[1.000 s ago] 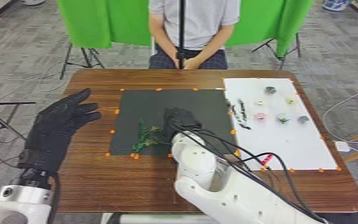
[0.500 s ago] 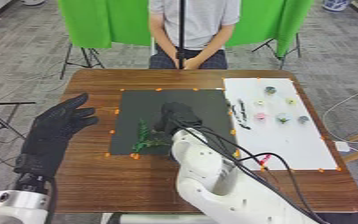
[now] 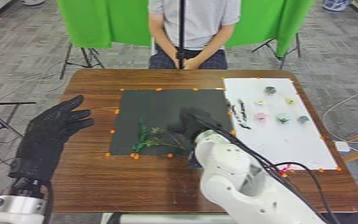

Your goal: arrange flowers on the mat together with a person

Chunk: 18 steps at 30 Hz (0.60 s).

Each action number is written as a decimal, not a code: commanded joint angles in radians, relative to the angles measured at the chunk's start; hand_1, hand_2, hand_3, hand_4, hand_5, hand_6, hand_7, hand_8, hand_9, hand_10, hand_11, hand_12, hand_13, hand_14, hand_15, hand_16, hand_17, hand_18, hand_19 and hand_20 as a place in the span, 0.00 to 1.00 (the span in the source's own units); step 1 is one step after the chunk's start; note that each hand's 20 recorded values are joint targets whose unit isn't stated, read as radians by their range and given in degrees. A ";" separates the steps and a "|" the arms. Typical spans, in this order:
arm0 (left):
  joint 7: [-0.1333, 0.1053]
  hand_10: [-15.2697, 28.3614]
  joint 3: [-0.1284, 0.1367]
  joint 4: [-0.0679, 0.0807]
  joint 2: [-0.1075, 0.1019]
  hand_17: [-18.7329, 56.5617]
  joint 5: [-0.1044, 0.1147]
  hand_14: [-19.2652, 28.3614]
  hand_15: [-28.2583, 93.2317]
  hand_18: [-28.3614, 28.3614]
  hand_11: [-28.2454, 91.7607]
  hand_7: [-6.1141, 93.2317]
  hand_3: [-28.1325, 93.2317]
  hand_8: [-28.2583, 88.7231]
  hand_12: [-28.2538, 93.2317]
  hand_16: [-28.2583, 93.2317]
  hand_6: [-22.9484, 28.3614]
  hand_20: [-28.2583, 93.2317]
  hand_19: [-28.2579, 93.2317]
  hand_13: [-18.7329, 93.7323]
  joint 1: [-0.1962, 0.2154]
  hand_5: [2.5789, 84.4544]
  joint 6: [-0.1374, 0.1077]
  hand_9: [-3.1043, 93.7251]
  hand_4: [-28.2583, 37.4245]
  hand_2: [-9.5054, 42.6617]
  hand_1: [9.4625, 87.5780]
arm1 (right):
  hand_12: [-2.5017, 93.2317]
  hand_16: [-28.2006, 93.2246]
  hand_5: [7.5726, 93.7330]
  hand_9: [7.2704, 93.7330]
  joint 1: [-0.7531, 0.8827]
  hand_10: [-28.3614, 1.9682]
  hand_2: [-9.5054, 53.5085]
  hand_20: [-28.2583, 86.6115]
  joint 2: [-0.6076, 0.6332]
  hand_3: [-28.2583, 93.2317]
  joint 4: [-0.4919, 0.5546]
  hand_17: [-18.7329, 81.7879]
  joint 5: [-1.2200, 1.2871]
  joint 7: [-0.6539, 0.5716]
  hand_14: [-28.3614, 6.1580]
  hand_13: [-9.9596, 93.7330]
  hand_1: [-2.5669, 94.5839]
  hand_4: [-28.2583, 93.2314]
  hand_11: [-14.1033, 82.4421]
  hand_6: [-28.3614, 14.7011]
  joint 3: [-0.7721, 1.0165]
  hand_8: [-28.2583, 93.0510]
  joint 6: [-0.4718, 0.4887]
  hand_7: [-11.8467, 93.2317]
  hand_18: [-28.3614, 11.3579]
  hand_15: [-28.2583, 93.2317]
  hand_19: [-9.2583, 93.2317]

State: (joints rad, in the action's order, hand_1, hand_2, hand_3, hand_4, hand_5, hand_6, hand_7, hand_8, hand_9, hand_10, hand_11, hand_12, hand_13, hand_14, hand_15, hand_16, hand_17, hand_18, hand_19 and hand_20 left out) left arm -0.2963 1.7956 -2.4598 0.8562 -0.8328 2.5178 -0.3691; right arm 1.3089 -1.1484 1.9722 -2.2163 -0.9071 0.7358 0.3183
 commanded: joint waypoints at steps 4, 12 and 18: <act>-0.002 0.83 -0.004 0.000 0.006 0.14 0.001 0.99 0.69 0.94 0.47 0.21 0.87 0.15 0.32 0.14 0.64 0.28 0.67 0.40 0.011 0.45 -0.007 0.42 0.00 0.30 0.16 | 0.25 0.40 0.86 1.00 0.031 0.47 0.32 0.36 0.018 0.70 -0.008 0.77 0.032 -0.018 0.59 0.96 0.30 0.08 0.48 0.55 -0.013 0.15 0.036 0.22 0.19 0.73 1.00; -0.002 0.84 -0.003 -0.002 0.006 0.14 0.002 1.00 0.69 0.94 0.47 0.22 0.87 0.15 0.32 0.14 0.64 0.28 0.67 0.41 0.016 0.45 -0.010 0.43 0.00 0.30 0.16 | 0.25 0.40 0.87 1.00 0.019 0.47 0.33 0.36 0.010 0.70 -0.002 0.77 0.058 0.015 0.59 0.96 0.30 0.08 0.48 0.55 -0.051 0.15 0.063 0.22 0.18 0.73 1.00; -0.003 0.84 0.000 0.001 0.009 0.14 -0.001 1.00 0.69 0.94 0.47 0.21 0.87 0.15 0.32 0.14 0.64 0.28 0.67 0.41 0.012 0.45 -0.002 0.43 0.00 0.30 0.16 | 0.25 0.40 0.88 1.00 0.020 0.47 0.33 0.36 0.001 0.70 0.014 0.77 0.065 0.038 0.59 0.96 0.30 0.08 0.48 0.56 -0.069 0.14 0.056 0.22 0.17 0.73 1.00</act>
State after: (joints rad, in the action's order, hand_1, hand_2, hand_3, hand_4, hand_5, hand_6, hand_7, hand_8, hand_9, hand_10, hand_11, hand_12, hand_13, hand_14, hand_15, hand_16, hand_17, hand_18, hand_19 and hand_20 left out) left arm -0.2970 1.7947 -2.4595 0.8576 -0.8320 2.5186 -0.3690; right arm 1.3110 -1.1332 1.9740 -2.1633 -0.9010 0.6985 0.3614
